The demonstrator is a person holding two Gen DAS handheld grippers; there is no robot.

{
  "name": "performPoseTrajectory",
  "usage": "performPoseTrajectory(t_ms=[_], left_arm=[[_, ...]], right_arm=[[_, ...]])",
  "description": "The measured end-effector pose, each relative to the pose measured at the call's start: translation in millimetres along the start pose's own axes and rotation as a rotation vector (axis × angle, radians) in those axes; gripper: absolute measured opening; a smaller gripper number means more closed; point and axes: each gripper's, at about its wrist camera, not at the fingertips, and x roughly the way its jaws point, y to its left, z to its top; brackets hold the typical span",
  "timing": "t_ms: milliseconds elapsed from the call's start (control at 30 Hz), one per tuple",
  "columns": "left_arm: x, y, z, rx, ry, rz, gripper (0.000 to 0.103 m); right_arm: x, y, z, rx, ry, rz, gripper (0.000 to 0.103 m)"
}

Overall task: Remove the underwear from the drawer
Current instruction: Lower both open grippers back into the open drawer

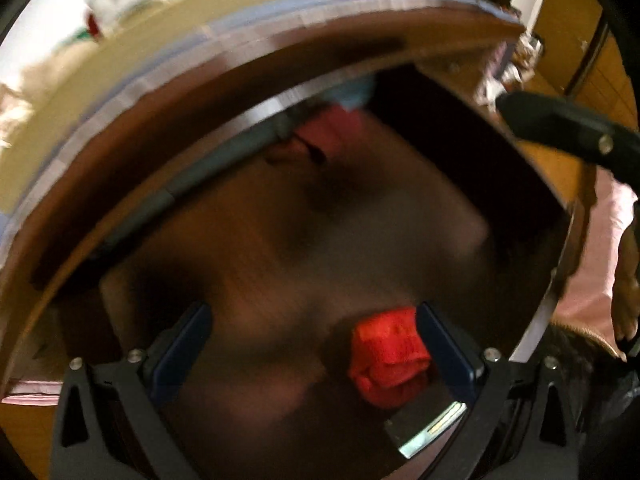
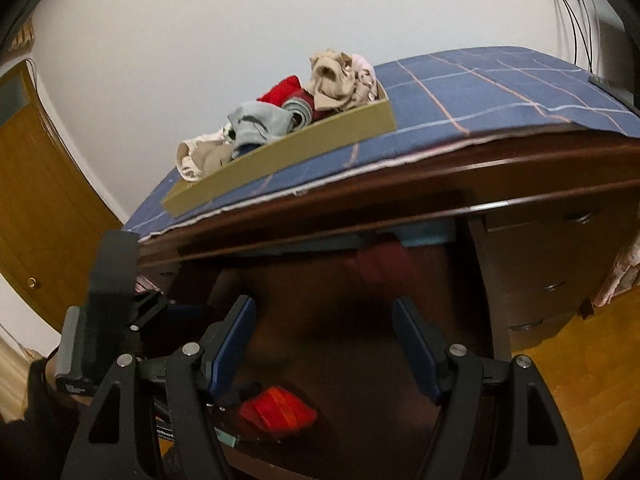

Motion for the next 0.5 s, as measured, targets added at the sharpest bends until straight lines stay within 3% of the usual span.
performPoseTrajectory(t_ms=[233, 500], left_arm=[[32.9, 5.6, -6.0, -0.073, 0.203, -0.134, 0.095], [50.2, 11.9, -10.5, -0.16, 0.328, -0.28, 0.093]], right_arm=[[11.8, -0.3, -5.9, 0.012, 0.038, -0.007, 0.073], [45.8, -14.9, 9.0, 0.065, 0.111, -0.06, 0.072]])
